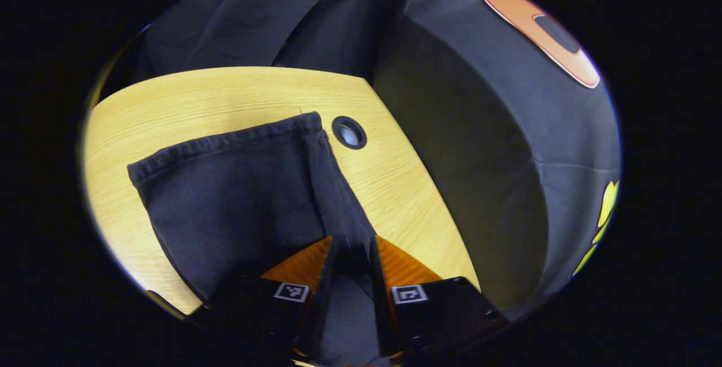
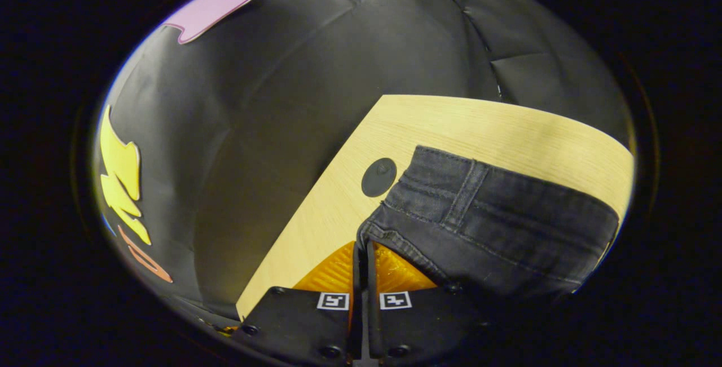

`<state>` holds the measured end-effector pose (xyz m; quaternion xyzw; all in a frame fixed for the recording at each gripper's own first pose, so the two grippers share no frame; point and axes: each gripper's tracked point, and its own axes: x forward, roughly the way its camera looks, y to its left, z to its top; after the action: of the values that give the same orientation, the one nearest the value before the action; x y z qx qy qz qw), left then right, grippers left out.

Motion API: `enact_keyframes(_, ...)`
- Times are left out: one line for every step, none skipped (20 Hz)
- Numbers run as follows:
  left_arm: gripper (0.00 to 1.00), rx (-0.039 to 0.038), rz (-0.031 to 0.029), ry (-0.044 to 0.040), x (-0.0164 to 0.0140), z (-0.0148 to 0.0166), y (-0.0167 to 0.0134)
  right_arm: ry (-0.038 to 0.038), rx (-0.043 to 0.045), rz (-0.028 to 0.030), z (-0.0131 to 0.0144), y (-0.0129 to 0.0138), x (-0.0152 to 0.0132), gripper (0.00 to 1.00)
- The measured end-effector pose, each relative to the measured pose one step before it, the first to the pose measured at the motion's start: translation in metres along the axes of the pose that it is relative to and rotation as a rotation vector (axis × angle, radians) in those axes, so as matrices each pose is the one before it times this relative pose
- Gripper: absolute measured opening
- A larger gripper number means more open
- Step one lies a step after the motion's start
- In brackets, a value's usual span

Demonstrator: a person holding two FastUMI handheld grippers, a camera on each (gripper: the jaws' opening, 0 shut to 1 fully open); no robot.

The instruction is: Grasp the waist and the cuffs of the jeans and fold them to make the two legs overlap; first hold the waist and fold one-third of the jeans toward the cuffs, then hold the cuffs and fold the remaining one-third in the same direction to finish folding.

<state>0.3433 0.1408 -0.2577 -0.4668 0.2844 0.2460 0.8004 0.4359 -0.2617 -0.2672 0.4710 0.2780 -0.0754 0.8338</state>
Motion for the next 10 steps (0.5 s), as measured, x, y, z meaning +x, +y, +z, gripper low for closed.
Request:
enact_keyframes(0.56,0.0189,-0.00899,-0.0048,-0.00706,-0.00044,-0.00466,0.00672,0.00272,0.0114,-0.00119,0.0022,0.00243,0.08)
enact_keyframes(0.56,0.01254,-0.00941,-0.00182,-0.00255,-0.00103,-0.00512,0.00466,0.00284,0.02288,-0.00047,0.00844,-0.00402,0.22)
enact_keyframes(0.61,0.01043,-0.01039,-0.00522,0.00504,0.00123,-0.00158,-0.00122,-0.00999,0.0115,-0.00332,0.00552,0.00435,0.37)
enact_keyframes(0.81,0.01908,-0.00653,-0.00716,-0.00631,-0.00005,-0.0044,-0.0014,-0.02592,0.01036,0.00122,0.00373,-0.00642,0.52)
enact_keyframes(1.0,0.02678,0.01421,-0.00383,-0.00205,-0.00098,0.00095,-0.00387,-0.03056,0.0019,0.00021,0.00291,0.00074,0.66)
enact_keyframes(0.99,0.02787,0.01347,-0.00651,-0.00554,-0.00091,0.00218,-0.00251,-0.03348,0.00058,0.00075,0.00222,-0.00062,0.81)
enact_keyframes(0.99,0.03358,0.00804,-0.00025,-0.00341,-0.00055,0.00079,-0.0001,-0.02854,-0.00163,-0.00023,0.00233,-0.00428,0.84)
enact_keyframes(0.99,0.0311,0.0025,-0.0038,-0.00336,-0.00103,-0.00004,-0.00185,-0.01734,0.00923,0.0014,0.00268,-0.0035,0.96)
enact_keyframes(0.99,0.02936,-0.0065,-0.00558,-0.00405,-0.00021,-0.00216,-0.00365,-0.00868,0.00623,0.00047,0.00524,-0.0017,0.89)
enact_keyframes(0.99,0.0262,-0.01106,-0.00908,-0.00355,0.00151,-0.00366,-0.00816,-0.00246,0.0059,0.00242,0.00377,-0.00296,0.96)
